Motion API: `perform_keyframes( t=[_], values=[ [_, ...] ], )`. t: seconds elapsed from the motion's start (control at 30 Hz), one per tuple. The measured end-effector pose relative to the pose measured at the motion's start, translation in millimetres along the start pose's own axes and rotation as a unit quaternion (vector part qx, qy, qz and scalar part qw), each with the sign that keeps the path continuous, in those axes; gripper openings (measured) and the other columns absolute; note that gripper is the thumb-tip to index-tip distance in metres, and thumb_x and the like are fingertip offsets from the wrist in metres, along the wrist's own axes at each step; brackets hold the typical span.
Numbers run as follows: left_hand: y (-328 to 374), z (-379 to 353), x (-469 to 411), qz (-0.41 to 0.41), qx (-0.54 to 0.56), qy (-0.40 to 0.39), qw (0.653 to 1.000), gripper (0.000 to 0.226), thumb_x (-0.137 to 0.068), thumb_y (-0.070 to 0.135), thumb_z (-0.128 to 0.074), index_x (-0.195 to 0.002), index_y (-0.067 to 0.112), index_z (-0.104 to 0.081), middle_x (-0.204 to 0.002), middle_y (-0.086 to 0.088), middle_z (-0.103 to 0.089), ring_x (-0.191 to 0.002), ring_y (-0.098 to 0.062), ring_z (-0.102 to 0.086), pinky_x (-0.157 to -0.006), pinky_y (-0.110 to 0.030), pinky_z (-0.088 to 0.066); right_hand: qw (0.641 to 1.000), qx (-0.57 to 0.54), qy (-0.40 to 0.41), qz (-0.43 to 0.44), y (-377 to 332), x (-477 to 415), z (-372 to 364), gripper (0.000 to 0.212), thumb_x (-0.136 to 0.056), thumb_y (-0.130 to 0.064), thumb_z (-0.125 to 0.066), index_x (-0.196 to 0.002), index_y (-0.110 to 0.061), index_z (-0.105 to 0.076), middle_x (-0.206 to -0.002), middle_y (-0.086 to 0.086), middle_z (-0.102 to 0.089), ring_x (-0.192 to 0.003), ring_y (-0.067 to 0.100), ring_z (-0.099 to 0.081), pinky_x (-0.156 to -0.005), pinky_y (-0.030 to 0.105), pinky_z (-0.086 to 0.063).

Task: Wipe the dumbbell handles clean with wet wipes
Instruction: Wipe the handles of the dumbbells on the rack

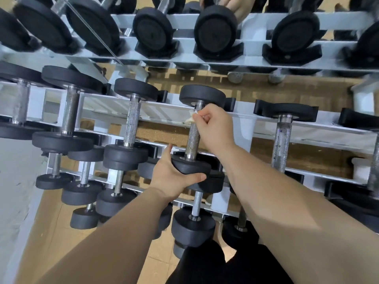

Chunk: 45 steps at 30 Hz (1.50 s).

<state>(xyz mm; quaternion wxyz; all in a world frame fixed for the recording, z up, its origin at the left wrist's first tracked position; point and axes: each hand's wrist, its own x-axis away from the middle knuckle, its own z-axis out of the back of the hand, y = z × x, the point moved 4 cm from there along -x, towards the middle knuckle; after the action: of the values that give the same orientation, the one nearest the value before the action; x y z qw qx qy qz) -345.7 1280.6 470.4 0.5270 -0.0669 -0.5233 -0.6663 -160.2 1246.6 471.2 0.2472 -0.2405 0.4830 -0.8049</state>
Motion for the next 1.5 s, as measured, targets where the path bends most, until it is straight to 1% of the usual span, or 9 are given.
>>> perform_keyframes(
  t=[0.27, 0.4, 0.5, 0.67, 0.83, 0.97, 1.07, 1.27, 1.5],
  values=[
    [15.1, -21.7, 16.0, -0.037, -0.100, 0.045, 0.993, 0.143, -0.054, 0.068, -0.085, -0.161, 0.017, -0.004, -0.155, -0.009, -0.033, -0.145, -0.026, -0.030, -0.117, -0.039, -0.033, 0.983, 0.163, -0.069, 0.051, 13.4, 38.8, 21.2, 0.011, -0.095, -0.021, -0.062, -0.086, -0.018, -0.057, -0.075, -0.003, -0.054, -0.071, 0.012, -0.048, -0.062, 0.022, -0.032],
    [5.2, -12.5, 11.2, -0.034, -0.026, 0.024, 0.999, 0.120, -0.073, 0.047, -0.082, -0.162, 0.018, -0.008, -0.153, -0.009, -0.032, -0.145, -0.024, -0.027, -0.116, -0.032, -0.026, 0.980, 0.180, -0.068, 0.047, -0.4, 27.9, 32.5, 0.006, -0.097, -0.016, -0.060, -0.092, -0.019, -0.060, -0.081, -0.004, -0.053, -0.071, 0.003, -0.049, -0.066, 0.007, -0.034],
    [-4.7, -1.1, 0.7, -0.022, 0.014, 0.005, 1.000, 0.123, -0.067, 0.045, -0.090, -0.161, 0.015, -0.017, -0.152, -0.006, -0.034, -0.144, -0.022, -0.032, -0.117, -0.032, -0.030, 0.973, 0.214, -0.059, 0.070, -9.4, 16.8, 24.1, 0.014, -0.095, -0.016, -0.062, -0.096, -0.028, -0.068, -0.087, -0.009, -0.052, -0.079, 0.010, -0.054, -0.077, 0.023, -0.043],
    [-7.2, -0.1, -4.4, 0.007, 0.064, -0.055, 0.996, 0.132, -0.052, 0.059, -0.088, -0.159, 0.014, -0.024, -0.154, 0.000, -0.040, -0.141, -0.019, -0.040, -0.113, -0.031, -0.037, 0.973, 0.211, -0.065, 0.069, -14.0, 27.1, 11.3, 0.012, -0.088, -0.027, -0.070, -0.099, -0.024, -0.075, -0.089, -0.013, -0.055, -0.078, 0.008, -0.059, -0.081, 0.025, -0.051],
    [5.3, -11.2, 10.8, -0.010, 0.008, -0.007, 1.000, 0.090, -0.066, 0.047, -0.090, -0.136, 0.011, -0.045, -0.116, 0.009, -0.051, -0.113, -0.011, -0.051, -0.089, -0.025, -0.043, 0.949, 0.286, -0.083, 0.107, -19.8, 32.7, 10.8, 0.007, -0.090, -0.024, -0.069, -0.095, -0.019, -0.071, -0.091, 0.000, -0.060, -0.079, 0.019, -0.061, -0.078, 0.035, -0.053],
    [15.4, -30.3, 29.0, -0.006, -0.037, 0.051, 0.998, 0.127, -0.063, 0.061, -0.085, -0.158, 0.009, -0.018, -0.145, -0.010, -0.042, -0.138, -0.028, -0.038, -0.115, -0.037, -0.035, 0.956, 0.281, -0.035, 0.073, -29.6, 14.6, 29.6, 0.006, -0.095, -0.023, -0.059, -0.100, -0.025, -0.060, -0.084, -0.005, -0.059, -0.073, 0.011, -0.055, -0.066, 0.029, -0.045],
    [18.4, -37.0, 33.7, -0.010, -0.060, 0.078, 0.995, 0.136, -0.064, 0.066, -0.082, -0.161, 0.009, -0.005, -0.145, -0.011, -0.039, -0.138, -0.028, -0.033, -0.117, -0.036, -0.026, 0.948, 0.311, -0.010, 0.066, -25.7, 17.9, 33.3, 0.012, -0.095, -0.024, -0.062, -0.106, -0.022, -0.068, -0.091, -0.006, -0.059, -0.078, 0.009, -0.054, -0.075, 0.024, -0.043],
    [17.0, -35.1, 28.0, -0.017, -0.075, 0.073, 0.994, 0.140, -0.059, 0.070, -0.082, -0.161, 0.013, -0.004, -0.134, -0.009, -0.041, -0.129, -0.027, -0.036, -0.109, -0.033, -0.029, 0.894, 0.365, -0.159, 0.204, -21.1, 39.1, 17.0, 0.013, -0.085, -0.007, -0.071, -0.096, -0.012, -0.078, -0.085, 0.004, -0.063, -0.078, 0.027, -0.065, -0.072, 0.032, -0.054],
    [8.2, -21.7, 9.1, -0.032, -0.080, 0.023, 0.996, 0.146, -0.050, 0.083, -0.077, -0.161, 0.015, -0.011, -0.133, -0.008, -0.043, -0.132, -0.027, -0.036, -0.111, -0.037, -0.036, 0.928, 0.342, -0.033, 0.145, -20.3, 13.8, 23.6, 0.017, -0.093, -0.012, -0.067, -0.107, -0.012, -0.077, -0.092, 0.007, -0.065, -0.085, 0.026, -0.063, -0.076, 0.023, -0.044]
  ],
)
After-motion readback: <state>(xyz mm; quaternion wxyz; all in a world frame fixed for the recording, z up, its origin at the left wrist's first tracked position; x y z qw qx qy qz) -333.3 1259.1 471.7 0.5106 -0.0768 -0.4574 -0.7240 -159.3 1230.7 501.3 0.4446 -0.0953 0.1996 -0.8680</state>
